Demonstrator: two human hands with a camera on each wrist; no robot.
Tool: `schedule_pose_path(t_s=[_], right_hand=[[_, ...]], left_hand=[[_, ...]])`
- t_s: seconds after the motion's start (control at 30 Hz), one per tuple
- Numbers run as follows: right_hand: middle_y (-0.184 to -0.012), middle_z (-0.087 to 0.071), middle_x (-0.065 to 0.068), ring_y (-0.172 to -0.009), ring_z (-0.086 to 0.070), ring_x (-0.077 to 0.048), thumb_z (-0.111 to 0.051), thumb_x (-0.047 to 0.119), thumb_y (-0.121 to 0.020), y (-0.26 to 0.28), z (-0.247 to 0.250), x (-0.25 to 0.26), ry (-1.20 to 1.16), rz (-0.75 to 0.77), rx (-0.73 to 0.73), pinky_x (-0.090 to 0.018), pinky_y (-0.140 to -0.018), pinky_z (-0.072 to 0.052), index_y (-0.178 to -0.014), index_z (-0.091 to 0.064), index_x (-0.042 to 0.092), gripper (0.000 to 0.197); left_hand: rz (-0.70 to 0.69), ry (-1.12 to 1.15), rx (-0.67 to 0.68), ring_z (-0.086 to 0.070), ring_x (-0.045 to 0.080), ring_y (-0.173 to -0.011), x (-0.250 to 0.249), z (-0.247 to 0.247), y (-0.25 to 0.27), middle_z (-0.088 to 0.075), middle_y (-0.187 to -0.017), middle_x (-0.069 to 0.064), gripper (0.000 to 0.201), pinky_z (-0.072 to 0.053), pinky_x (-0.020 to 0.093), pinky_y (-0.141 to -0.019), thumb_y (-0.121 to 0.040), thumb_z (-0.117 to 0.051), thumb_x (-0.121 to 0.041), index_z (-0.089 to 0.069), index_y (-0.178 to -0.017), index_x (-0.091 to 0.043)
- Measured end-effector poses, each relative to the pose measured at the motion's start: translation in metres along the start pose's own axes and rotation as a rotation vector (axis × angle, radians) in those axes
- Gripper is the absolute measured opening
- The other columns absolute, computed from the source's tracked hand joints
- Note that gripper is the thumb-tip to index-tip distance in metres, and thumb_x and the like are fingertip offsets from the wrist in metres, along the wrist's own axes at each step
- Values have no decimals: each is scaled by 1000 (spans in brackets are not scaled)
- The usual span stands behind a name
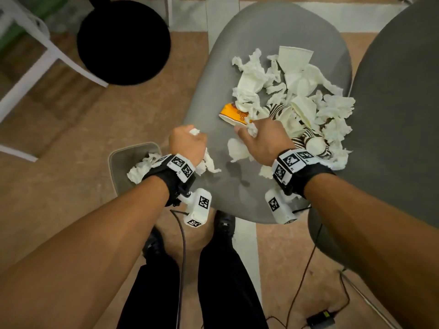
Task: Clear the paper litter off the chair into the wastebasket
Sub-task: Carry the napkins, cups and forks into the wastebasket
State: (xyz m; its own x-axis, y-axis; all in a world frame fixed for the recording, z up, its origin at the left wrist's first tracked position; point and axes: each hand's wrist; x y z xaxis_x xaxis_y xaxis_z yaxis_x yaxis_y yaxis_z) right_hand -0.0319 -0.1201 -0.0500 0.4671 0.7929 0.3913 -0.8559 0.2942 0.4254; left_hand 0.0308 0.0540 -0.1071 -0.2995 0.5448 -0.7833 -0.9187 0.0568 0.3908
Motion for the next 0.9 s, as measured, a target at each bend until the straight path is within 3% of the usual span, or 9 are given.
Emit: schedule_pose_path(t_s=[0.1,0.27,0.37,0.43,0.53,0.63,0.7,0.83,0.9], right_hand=[[-72,-51,-9,-77,-54,-34,-39,48,-102,-1,-20,21,-5,17,41,-32,-67,-33,-60,-33,22,50],[-81,-62,-9,-80,-59,-33,-41,52,-99,-1,-69,80,-122,37,140,-33,-71,-40,-78,-52,18,42],[-102,-58,-7,-95,-56,-28,-42,43,-99,-4,-111,121,-333,-85,312,-32,-78,-37,-108,-51,13,33],[-111,-56,-5,-104,-56,-26,-43,33,-99,-9,-135,142,-404,-101,383,-34,-87,-42,-117,-49,13,28],[-125,-50,-8,-119,-50,-28,-45,16,-94,-31,-182,169,-306,-51,426,-40,-103,-43,-131,-48,8,38],[-140,-43,-20,-126,-47,-40,-46,21,-83,-51,-230,186,-129,-30,508,-48,-103,-46,-136,-44,13,53],[-138,-46,-20,-120,-53,-40,-46,24,-79,-63,-263,191,-92,-33,529,-47,-97,-51,-142,-37,18,64],[-116,-57,-9,-105,-63,-33,-56,15,-89,-87,-311,188,-218,-163,405,-40,-85,-54,-151,-24,21,70],[-109,-55,0,-97,-61,-25,-63,27,-90,-93,-324,188,-282,-234,368,-35,-83,-51,-152,-21,22,75]], left_hand=[[18,-40,-77,-38,23,-54,11,11,-5,-44,-51,5,28,-33,30,-43,-74,-58,-10,-39,-54,-9],[47,-69,-141,-35,20,-52,54,55,-17,-47,-56,7,29,-27,24,-42,-81,-60,-8,-44,-57,-10],[110,-88,-113,-54,21,-63,101,88,-27,-63,-73,8,6,-41,27,-56,-84,-62,-10,-64,-84,-4],[197,-97,-88,-60,21,-73,133,104,-32,-65,-82,2,18,-44,27,-65,-84,-66,-13,-61,-101,-8],[323,-61,-46,-58,16,-74,183,122,-44,-59,-83,-5,25,-40,27,-69,-84,-65,-13,-51,-104,-14],[387,12,-2,-58,21,-80,229,128,-65,-60,-90,3,13,-41,28,-67,-84,-56,-10,-54,-96,-12],[367,2,29,-63,26,-84,262,128,-78,-64,-93,8,20,-46,28,-66,-77,-48,-11,-60,-93,-6],[415,40,79,-55,25,-102,309,126,-90,-55,-114,7,41,-47,33,-89,-83,-46,4,-53,-121,-8],[385,133,167,-57,26,-111,320,126,-94,-58,-121,7,52,-48,36,-94,-78,-46,4,-51,-128,-6]])
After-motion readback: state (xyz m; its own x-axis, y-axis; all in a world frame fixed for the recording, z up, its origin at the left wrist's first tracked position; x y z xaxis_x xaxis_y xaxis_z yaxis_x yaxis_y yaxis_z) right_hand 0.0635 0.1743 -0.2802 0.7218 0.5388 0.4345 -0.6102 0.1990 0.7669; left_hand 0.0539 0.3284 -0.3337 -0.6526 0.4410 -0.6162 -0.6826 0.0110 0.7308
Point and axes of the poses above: each hand's wrist, its own y-axis away from the middle knuckle, its own z-axis out of the back of the hand, x = y × z
